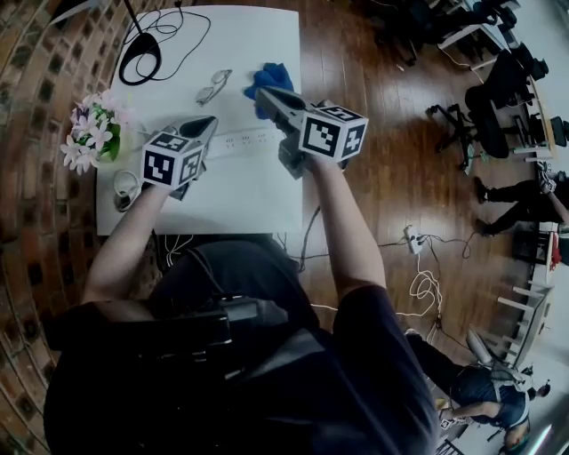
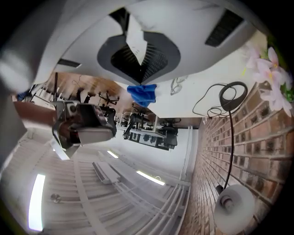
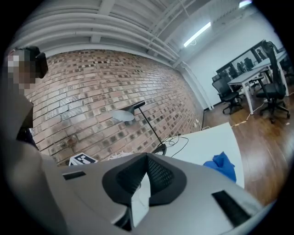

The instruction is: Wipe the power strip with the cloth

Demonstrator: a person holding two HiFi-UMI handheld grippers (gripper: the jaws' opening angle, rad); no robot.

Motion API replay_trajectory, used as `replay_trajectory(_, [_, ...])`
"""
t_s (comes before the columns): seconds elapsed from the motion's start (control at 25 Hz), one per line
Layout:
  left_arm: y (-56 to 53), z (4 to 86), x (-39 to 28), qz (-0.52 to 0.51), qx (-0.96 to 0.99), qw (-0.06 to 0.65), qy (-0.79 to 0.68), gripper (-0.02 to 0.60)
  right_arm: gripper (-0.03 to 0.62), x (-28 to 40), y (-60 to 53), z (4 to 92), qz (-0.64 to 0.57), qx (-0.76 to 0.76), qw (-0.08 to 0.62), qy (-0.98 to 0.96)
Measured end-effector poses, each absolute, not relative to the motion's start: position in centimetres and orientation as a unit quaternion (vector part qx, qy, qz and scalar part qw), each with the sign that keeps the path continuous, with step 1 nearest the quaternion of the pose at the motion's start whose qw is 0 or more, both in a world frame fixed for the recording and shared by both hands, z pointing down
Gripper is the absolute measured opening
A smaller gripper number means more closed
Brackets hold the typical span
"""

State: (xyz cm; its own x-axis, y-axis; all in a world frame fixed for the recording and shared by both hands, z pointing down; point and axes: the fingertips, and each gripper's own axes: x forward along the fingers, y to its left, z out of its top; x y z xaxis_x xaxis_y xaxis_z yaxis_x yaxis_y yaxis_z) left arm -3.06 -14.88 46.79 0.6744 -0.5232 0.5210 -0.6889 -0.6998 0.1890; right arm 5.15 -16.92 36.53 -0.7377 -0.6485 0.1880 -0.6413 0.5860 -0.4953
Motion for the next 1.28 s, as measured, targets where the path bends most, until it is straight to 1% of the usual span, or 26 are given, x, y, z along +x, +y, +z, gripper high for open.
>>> replay_trajectory(0.2, [-15.9, 41.7, -2.1, 0.166, 0.918, 0.183, -0.31, -0.006, -0.021, 4.7, -14.3, 35.1, -0.268, -0.382, 0.018, 0.884])
replay_trajectory(0.44, [-14.6, 40.3, 0.3, 0.143, 0.935, 0.186, -0.267, -0.006, -0.021, 6.4, -11.1, 34.1, -0.261, -0.424, 0.02, 0.867])
replay_trajectory(0.68, [-11.4, 38.0, 5.1, 0.149, 0.959, 0.123, -0.207, -0.006, -0.021, 9.4, -7.7, 31.6, -0.224, -0.456, 0.032, 0.861])
replay_trajectory(0.84, [-9.6, 36.1, 7.2, 0.141, 0.965, 0.1, -0.198, -0.006, -0.021, 11.3, -5.1, 29.9, -0.206, -0.457, 0.055, 0.864])
replay_trajectory(1.04, [-6.9, 35.2, 11.6, 0.149, 0.966, 0.08, -0.197, -0.006, -0.021, 16.1, -0.9, 28.6, -0.183, -0.462, 0.08, 0.864])
replay_trajectory(1.28, [-0.6, 34.9, 20.6, 0.151, 0.971, 0.061, -0.177, -0.006, -0.021, 25.2, 5.5, 29.2, -0.182, -0.489, 0.089, 0.848])
